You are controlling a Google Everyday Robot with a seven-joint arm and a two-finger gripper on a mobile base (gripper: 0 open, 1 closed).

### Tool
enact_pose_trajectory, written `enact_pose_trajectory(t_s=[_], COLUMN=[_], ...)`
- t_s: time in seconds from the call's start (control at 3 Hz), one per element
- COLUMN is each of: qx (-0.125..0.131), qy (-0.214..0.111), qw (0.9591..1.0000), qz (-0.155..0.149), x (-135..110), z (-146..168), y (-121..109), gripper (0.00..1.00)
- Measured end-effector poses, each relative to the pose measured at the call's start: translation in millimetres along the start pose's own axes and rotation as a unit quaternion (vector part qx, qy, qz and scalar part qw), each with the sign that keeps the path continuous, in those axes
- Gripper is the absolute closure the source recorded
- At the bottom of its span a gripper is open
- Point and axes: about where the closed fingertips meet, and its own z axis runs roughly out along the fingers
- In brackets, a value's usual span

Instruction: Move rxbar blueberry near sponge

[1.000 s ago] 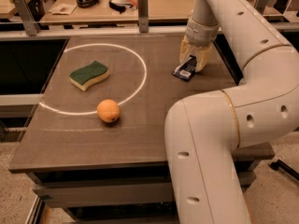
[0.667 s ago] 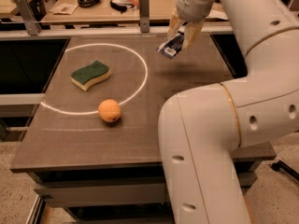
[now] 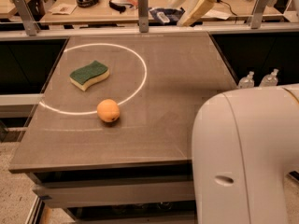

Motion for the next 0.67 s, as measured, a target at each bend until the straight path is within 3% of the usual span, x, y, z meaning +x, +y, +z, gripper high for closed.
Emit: enact_pose_trajectory(t_s=[0.33,0.67], qx=[0.049,0.108], qy=[-0.126,-0.257], qw=[0.9845,0.9427], qz=[0.112,0.183], x=[7.0,12.3], z=[-8.2,-7.7], y=[12.6,4.4], gripper=[1.0,1.0])
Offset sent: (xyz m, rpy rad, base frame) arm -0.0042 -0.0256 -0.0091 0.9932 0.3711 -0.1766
